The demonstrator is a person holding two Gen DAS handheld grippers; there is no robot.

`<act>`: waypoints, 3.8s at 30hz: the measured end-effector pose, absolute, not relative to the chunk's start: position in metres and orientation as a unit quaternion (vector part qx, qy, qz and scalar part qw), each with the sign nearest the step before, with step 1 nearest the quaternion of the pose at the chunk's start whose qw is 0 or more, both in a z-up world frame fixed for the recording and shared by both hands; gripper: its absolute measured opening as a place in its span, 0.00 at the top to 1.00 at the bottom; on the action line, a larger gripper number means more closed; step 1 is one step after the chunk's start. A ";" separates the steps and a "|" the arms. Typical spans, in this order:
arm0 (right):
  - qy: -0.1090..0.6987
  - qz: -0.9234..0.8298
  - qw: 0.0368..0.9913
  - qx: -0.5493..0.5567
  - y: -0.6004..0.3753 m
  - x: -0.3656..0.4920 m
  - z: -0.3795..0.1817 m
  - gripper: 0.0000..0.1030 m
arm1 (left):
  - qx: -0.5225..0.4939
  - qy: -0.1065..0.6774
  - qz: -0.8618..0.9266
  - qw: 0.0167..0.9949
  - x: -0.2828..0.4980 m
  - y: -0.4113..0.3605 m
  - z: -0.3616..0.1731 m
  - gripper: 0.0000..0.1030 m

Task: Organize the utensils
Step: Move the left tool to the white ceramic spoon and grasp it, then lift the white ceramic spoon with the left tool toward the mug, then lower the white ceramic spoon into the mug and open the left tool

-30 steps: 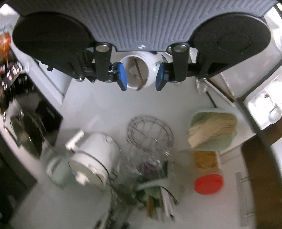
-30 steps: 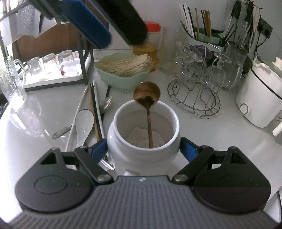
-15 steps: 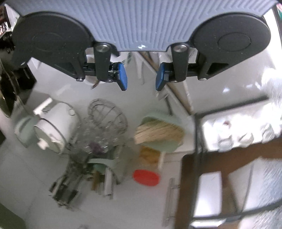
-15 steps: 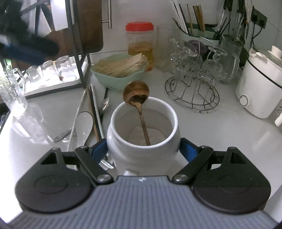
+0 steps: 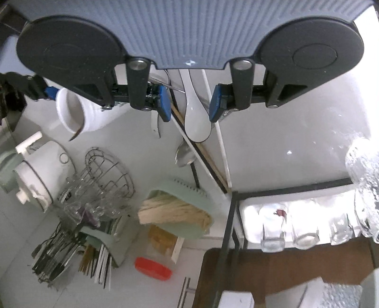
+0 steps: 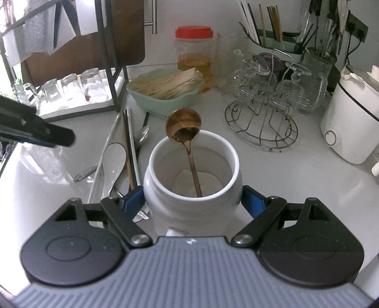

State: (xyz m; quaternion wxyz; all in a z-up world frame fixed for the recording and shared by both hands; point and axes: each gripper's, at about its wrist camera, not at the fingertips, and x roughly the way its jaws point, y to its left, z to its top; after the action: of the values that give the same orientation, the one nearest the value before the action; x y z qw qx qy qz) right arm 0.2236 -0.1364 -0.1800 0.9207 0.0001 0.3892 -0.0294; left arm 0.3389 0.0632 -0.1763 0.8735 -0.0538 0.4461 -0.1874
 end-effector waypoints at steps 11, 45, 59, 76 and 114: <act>0.397 -0.014 0.918 -0.004 -0.139 0.225 -0.179 0.13 | 0.046 0.438 -0.177 0.880 0.363 0.015 -0.233 0.48; 0.380 -0.007 0.925 -0.001 -0.140 0.218 -0.180 0.13 | 0.101 0.407 -0.142 0.897 0.371 -0.004 -0.260 0.52; 0.402 -0.005 0.916 -0.002 -0.140 0.226 -0.177 0.13 | 0.043 0.400 -0.157 0.902 0.346 0.011 -0.208 0.52; 0.385 -0.013 0.923 -0.004 -0.133 0.220 -0.179 0.13 | 0.038 0.370 -0.190 0.908 0.313 0.016 -0.166 0.52; 0.388 -0.020 0.921 0.005 -0.114 0.227 -0.179 0.13 | 0.074 0.300 -0.333 0.891 0.312 -0.030 -0.060 0.52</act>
State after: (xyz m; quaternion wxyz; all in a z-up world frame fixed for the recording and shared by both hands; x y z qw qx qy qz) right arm 0.2268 -0.1140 -0.1794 0.9213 0.0049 0.3883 -0.0196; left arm 0.3121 -0.0302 -0.0603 0.8910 0.0736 0.3000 -0.3327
